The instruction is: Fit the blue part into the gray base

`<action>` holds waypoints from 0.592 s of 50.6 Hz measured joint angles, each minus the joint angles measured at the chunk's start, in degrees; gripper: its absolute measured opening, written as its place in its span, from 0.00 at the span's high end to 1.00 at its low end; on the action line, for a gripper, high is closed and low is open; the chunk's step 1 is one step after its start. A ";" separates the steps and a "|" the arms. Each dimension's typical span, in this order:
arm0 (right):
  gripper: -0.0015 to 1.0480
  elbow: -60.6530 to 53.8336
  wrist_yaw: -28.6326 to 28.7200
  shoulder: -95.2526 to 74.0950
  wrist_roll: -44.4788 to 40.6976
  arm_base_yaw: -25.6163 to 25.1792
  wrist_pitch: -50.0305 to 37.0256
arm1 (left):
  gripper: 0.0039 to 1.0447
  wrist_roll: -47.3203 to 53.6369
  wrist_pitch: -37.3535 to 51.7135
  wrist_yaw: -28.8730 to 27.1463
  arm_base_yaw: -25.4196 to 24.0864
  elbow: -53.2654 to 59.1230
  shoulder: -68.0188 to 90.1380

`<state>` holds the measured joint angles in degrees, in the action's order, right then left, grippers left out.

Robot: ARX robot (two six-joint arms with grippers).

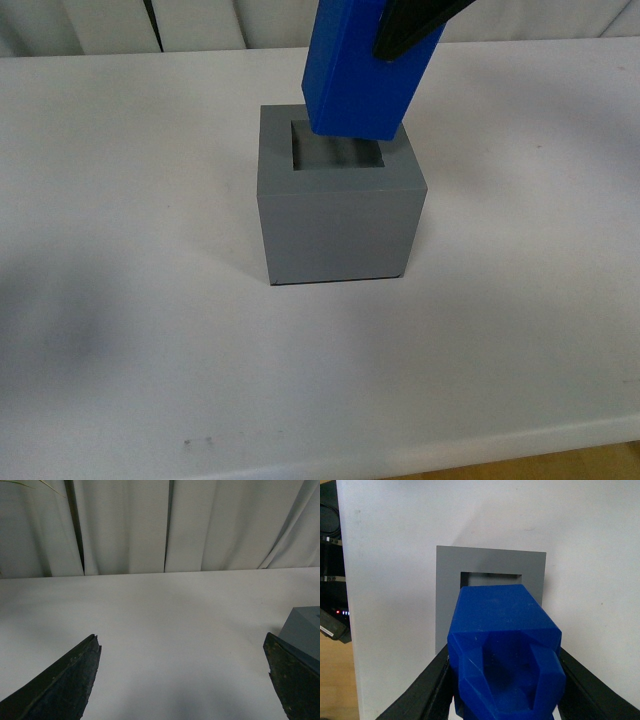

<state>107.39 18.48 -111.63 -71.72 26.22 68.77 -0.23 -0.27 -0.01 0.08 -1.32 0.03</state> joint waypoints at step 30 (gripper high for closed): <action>0.55 -1.53 -0.85 -1.20 1.38 1.25 -1.70 | 0.06 0.02 0.00 0.00 0.00 0.00 0.00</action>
<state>105.86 17.63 -112.84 -70.35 27.46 67.07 -0.21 -0.27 -0.01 0.08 -1.32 0.03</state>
